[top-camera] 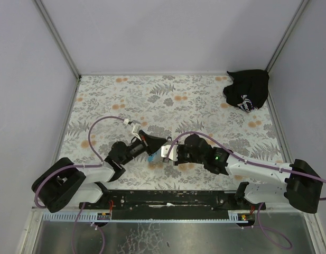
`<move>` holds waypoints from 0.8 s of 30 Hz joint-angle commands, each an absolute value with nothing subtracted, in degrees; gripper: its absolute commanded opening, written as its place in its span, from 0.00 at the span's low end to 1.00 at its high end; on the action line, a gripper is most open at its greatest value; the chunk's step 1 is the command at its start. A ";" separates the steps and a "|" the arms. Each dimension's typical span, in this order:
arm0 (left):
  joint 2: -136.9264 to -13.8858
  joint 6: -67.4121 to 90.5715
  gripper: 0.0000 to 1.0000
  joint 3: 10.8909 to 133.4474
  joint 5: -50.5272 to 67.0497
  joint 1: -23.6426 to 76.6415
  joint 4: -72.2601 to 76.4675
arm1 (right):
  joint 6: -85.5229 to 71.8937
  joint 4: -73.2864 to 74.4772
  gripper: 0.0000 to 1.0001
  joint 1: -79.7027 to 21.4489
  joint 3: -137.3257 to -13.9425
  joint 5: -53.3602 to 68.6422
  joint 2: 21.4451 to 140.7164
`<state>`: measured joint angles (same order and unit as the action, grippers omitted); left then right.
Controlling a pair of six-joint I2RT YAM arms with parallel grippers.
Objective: Put the keys on the keyring
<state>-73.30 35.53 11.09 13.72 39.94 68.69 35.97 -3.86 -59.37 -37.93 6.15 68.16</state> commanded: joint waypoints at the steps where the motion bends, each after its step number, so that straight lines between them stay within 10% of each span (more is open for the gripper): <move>1: -69.36 30.02 0.05 11.97 11.11 39.92 64.09 | 36.81 -9.39 0.00 -59.86 -38.75 2.93 65.48; 12: -70.43 11.80 0.35 16.66 29.39 35.39 53.54 | 38.70 -3.37 0.00 -59.86 -41.37 2.63 63.82; 24: -78.19 4.14 0.39 22.50 41.75 34.25 49.97 | 39.31 -0.22 0.00 -59.86 -42.71 1.72 63.80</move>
<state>-76.71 8.29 20.80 35.77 34.81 50.48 38.24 1.04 -59.40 -39.42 3.46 65.47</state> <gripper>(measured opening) 0.390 0.010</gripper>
